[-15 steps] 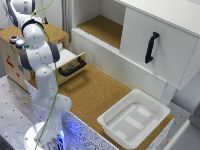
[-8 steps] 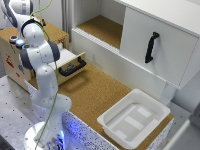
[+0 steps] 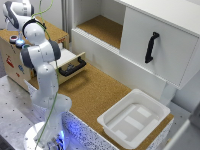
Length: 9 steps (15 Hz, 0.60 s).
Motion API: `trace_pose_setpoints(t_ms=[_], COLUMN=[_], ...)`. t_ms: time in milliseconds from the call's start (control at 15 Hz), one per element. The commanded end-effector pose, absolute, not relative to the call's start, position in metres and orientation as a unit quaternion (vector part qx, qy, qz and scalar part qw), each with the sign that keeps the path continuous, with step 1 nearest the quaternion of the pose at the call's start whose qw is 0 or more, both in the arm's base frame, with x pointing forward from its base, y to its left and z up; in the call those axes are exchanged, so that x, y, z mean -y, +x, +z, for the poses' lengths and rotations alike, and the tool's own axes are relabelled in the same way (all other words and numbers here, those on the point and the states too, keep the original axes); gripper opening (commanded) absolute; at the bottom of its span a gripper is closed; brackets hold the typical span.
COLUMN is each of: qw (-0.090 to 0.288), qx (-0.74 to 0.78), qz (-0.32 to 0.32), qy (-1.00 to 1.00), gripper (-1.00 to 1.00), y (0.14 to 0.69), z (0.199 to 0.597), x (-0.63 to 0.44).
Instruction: Switch off the blue light
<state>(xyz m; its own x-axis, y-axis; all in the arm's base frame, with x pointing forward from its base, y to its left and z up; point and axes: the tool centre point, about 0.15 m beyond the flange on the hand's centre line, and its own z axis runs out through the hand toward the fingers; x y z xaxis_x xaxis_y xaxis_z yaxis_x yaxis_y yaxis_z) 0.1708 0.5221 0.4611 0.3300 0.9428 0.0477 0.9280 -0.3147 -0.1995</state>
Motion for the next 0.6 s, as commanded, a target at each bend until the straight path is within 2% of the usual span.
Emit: trace_pose_setpoints(t_ms=[0,200,267,533], qw=[0.048,0.056,0.054,0.054], qx=[0.587,0.564,0.559,0.559], qz=[0.043,-0.001,-0.003,-0.003], qy=[-0.807,-0.824,-0.828,-0.828], gripper=[-1.00,-1.00,1.00,1.00], y=[0.177,0.185,0.188,0.188], z=[0.448,0.500,0.506,0.506], x=[-0.531,-0.515,-0.512,-0.512])
